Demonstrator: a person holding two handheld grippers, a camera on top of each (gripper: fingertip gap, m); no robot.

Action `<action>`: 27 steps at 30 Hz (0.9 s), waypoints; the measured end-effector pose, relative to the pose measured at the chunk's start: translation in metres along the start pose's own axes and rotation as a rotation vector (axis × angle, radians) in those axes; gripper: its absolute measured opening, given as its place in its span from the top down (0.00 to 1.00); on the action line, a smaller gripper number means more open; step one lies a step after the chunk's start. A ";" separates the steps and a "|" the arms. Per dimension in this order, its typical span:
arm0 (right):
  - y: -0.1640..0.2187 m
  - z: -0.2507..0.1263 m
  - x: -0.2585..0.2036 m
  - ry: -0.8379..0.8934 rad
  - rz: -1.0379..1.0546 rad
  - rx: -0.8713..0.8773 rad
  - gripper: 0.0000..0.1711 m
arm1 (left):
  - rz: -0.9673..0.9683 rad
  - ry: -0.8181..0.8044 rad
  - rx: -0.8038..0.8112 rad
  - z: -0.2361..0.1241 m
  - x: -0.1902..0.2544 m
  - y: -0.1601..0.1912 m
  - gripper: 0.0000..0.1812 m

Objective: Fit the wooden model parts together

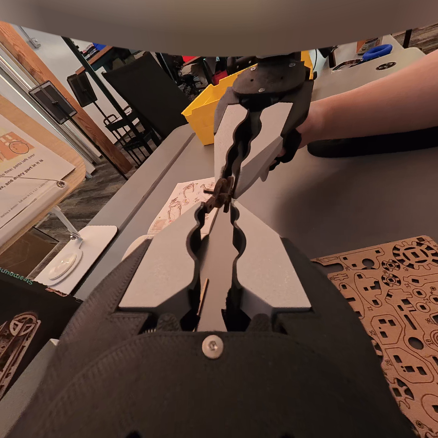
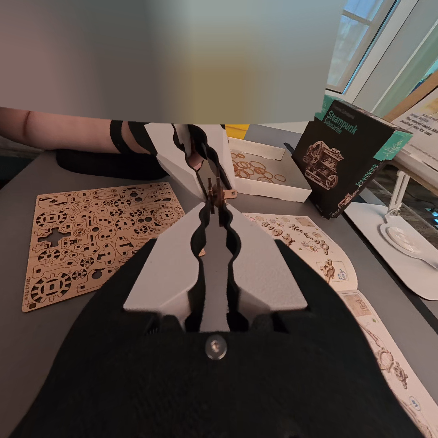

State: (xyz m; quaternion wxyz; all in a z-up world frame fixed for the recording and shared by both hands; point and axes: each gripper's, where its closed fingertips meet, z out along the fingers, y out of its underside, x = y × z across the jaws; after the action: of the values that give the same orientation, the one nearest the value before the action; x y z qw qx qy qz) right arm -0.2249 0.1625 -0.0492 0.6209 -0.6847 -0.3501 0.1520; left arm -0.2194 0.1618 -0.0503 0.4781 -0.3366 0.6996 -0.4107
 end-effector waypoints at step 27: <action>-0.011 -0.004 0.006 0.088 -0.107 0.047 0.92 | -0.050 0.009 0.042 -0.003 -0.002 -0.006 0.93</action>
State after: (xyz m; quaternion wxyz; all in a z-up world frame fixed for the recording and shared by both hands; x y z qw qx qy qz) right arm -0.2210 0.1633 -0.0368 0.6588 -0.6564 -0.3548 0.0965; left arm -0.2208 0.1616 -0.0437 0.4714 -0.3420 0.6844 -0.4387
